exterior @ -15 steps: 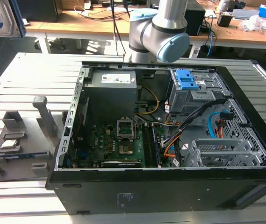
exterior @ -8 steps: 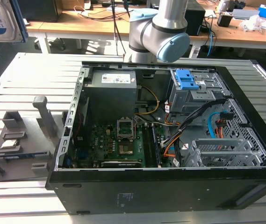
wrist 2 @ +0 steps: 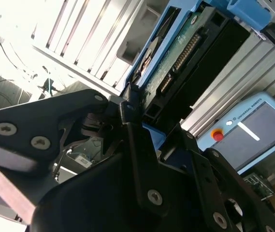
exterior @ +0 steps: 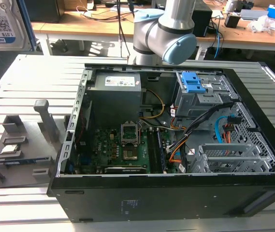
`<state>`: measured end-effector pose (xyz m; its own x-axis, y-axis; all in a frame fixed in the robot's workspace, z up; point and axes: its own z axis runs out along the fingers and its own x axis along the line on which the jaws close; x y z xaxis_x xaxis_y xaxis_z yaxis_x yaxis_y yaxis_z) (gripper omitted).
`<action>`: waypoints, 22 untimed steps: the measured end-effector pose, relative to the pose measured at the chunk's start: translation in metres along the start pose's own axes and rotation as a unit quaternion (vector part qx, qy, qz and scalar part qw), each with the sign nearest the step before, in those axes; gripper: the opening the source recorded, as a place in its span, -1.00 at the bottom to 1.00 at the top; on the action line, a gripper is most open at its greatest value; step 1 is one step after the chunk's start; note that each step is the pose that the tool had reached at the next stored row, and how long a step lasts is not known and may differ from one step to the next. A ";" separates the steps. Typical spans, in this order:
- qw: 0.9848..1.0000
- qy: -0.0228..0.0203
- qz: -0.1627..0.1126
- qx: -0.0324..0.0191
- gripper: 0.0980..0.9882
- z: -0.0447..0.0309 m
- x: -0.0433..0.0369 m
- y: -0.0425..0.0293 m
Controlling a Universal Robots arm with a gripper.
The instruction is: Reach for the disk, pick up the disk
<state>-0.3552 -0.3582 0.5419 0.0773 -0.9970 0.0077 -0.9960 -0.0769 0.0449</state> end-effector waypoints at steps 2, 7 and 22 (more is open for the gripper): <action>1.000 0.000 0.000 0.000 -0.39 0.0045 0.0002 -0.0031; 1.000 0.000 0.000 0.000 -0.39 0.0195 0.0009 -0.0153; 1.000 0.000 0.000 -0.001 -0.39 0.0313 0.0060 -0.0825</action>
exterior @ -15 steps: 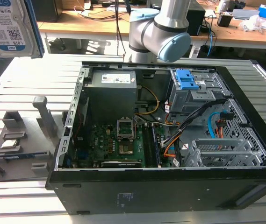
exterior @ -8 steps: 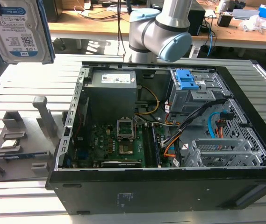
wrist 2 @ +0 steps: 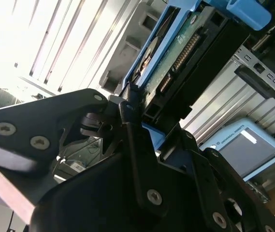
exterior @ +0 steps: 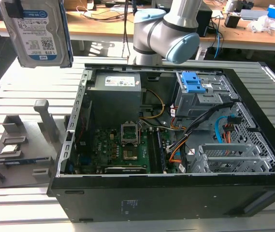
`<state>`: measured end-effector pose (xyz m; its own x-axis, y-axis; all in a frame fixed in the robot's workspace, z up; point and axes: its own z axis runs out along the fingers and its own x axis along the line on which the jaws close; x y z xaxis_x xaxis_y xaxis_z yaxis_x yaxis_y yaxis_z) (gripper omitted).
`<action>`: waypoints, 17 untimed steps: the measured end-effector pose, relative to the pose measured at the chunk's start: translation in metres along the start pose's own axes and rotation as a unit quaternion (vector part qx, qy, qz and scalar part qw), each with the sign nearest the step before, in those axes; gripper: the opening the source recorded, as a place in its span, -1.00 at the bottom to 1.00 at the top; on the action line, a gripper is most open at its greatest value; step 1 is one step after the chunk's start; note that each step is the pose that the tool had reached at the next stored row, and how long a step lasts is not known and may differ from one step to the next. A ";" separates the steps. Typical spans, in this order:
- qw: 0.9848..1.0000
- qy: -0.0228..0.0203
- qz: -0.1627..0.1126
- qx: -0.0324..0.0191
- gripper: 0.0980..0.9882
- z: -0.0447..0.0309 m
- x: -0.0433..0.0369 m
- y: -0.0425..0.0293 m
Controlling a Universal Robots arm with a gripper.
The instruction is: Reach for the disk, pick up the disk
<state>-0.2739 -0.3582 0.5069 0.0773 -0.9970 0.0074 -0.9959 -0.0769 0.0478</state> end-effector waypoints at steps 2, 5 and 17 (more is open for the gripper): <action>1.000 0.000 0.000 0.000 -0.39 -0.0003 0.0011 -0.0143; 1.000 0.000 0.000 0.000 -0.39 -0.0008 0.0021 -0.0283; 1.000 0.000 0.000 -0.001 -0.39 -0.0031 0.0067 -0.0950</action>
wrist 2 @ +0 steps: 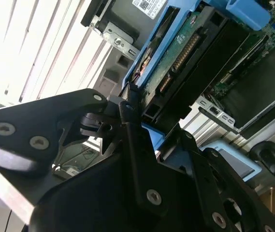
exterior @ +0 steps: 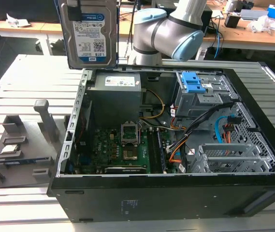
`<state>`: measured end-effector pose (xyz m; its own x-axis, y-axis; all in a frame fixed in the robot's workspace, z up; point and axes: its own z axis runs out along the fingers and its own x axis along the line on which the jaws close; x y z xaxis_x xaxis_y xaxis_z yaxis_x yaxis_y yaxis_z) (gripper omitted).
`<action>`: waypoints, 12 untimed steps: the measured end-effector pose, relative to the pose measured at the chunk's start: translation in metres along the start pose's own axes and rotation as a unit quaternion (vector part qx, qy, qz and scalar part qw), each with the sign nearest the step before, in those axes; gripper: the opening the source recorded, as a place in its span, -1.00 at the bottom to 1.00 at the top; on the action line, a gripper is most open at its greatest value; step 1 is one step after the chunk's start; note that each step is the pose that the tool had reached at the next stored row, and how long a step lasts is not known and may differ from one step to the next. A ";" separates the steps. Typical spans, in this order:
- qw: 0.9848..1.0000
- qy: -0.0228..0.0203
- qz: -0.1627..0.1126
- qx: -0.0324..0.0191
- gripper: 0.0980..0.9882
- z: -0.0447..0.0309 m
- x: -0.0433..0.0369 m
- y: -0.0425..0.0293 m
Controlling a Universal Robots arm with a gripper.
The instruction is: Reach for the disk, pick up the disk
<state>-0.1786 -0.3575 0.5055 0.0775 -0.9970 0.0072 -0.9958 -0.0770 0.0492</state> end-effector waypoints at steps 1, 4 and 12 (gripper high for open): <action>1.000 0.000 0.000 0.000 -0.39 -0.0002 0.0004 -0.0056; 1.000 0.000 0.000 0.000 -0.39 -0.0011 0.0018 -0.0253; 1.000 0.000 0.000 0.000 -0.39 -0.0024 0.0043 -0.0568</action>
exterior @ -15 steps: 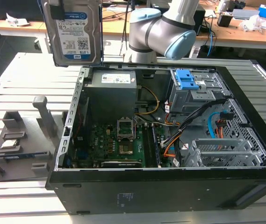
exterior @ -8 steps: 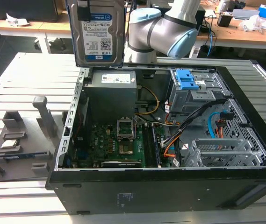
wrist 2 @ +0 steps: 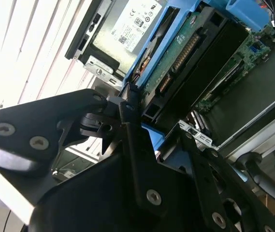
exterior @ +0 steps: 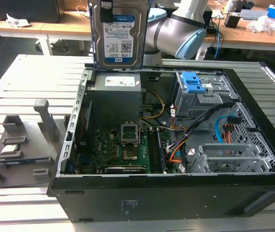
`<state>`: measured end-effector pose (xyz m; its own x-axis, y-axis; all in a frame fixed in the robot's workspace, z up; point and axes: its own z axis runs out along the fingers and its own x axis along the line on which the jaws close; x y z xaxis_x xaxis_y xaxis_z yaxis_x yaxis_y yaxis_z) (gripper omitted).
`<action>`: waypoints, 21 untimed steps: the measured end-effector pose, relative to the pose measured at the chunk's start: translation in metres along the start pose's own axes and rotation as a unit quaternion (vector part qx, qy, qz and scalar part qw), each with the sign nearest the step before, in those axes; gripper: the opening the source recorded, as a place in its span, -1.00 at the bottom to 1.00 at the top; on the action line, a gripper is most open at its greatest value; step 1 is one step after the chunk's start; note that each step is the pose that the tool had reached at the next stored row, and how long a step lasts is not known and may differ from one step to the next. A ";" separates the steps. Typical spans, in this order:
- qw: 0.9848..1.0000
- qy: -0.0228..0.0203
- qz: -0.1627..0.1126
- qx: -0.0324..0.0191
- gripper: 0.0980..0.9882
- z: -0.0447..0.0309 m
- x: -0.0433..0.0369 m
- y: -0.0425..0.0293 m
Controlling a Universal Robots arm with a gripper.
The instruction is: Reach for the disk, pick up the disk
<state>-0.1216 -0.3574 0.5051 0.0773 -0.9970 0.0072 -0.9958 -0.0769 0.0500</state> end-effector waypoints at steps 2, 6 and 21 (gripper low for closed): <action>1.000 0.000 0.000 0.000 -0.39 -0.0005 0.0008 -0.0104; 1.000 0.000 0.000 0.000 -0.39 -0.0013 0.0024 -0.0305; 1.000 0.000 0.000 -0.001 -0.39 -0.0040 0.0071 -0.0917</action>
<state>-0.0295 -0.3574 0.5046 0.0775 -0.9970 0.0072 -0.9957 -0.0770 0.0513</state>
